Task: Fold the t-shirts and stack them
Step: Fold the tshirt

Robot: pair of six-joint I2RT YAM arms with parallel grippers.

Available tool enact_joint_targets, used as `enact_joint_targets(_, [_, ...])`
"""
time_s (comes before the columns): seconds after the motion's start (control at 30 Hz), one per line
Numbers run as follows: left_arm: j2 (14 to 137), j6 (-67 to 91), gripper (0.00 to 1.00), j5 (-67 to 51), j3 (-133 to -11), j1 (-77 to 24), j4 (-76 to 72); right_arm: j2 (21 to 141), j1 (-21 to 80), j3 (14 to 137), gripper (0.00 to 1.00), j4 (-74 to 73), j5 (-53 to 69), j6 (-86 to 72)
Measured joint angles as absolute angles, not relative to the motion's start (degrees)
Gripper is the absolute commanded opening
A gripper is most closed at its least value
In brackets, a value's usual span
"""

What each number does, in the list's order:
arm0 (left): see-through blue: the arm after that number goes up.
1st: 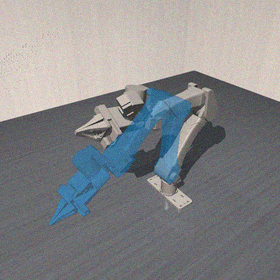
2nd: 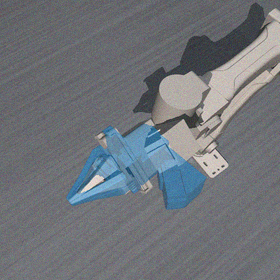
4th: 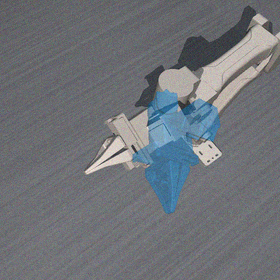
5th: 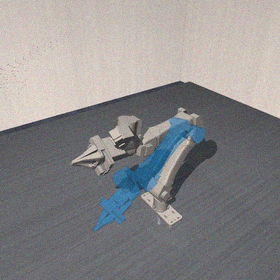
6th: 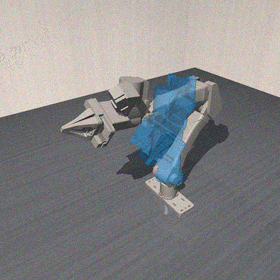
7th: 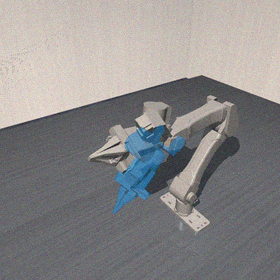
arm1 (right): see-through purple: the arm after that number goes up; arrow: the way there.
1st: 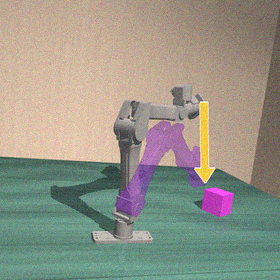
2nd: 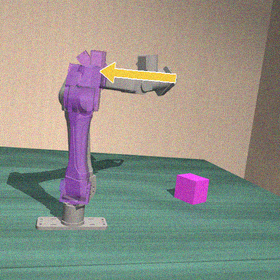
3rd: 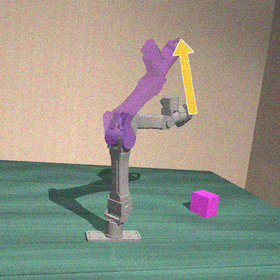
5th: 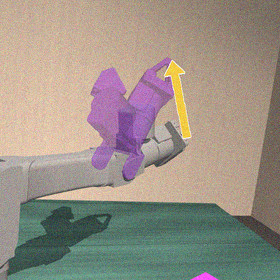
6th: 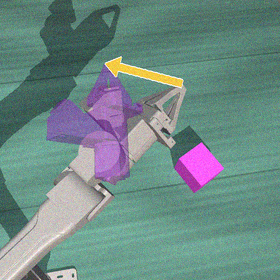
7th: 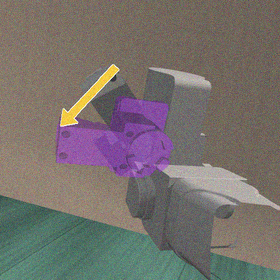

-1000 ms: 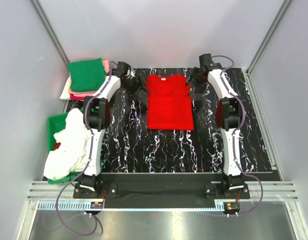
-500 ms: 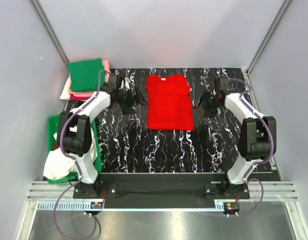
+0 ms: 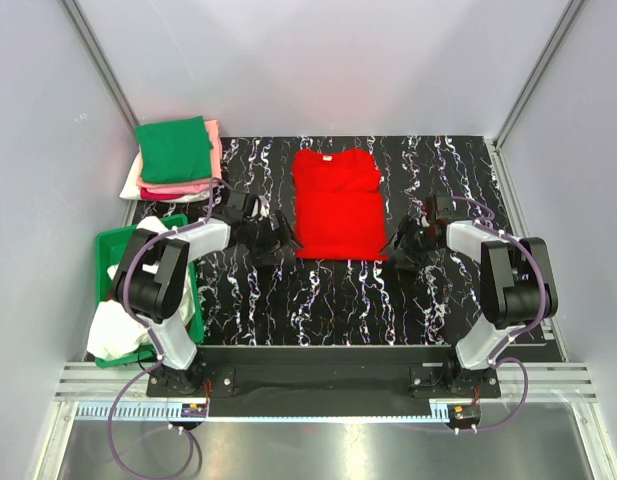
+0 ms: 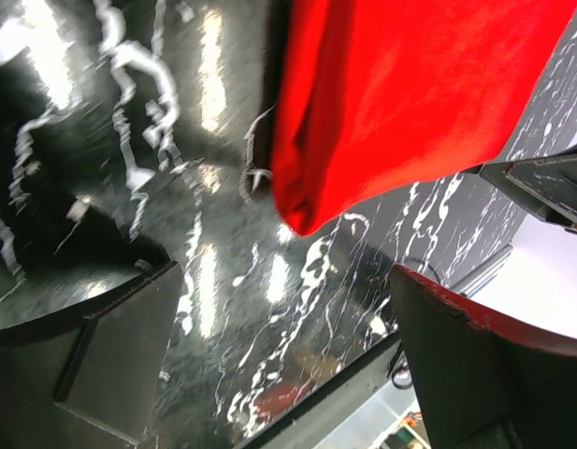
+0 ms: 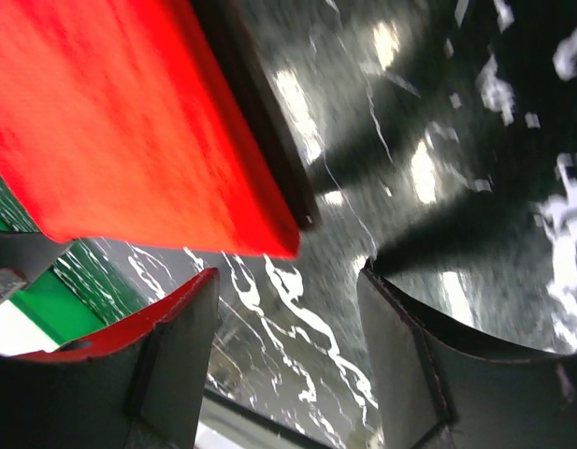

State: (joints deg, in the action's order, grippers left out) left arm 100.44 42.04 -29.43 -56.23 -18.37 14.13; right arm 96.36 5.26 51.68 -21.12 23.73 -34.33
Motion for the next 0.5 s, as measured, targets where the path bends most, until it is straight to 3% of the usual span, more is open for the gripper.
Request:
enact_joint_targets(0.17, [102.6,43.8,0.98,-29.4,-57.0,-19.7,10.6,98.3,5.3,52.0,0.63,-17.2,25.4,-35.0])
enact_joint_targets(0.23, [103.4,44.7,0.94,-29.4,-57.5,-20.1,9.0,99.4,5.3,52.4,0.57,-16.1,26.3,-35.3])
enact_joint_targets(0.3, [104.2,45.4,0.81,-29.5,-57.9,-20.4,7.9,100.6,5.3,53.1,0.54,-15.5,26.9,-35.6])
enact_joint_targets(0.5, [106.9,46.9,0.51,-29.4,-58.3,-21.9,5.3,102.6,5.2,53.6,0.31,-13.4,27.9,-35.8])
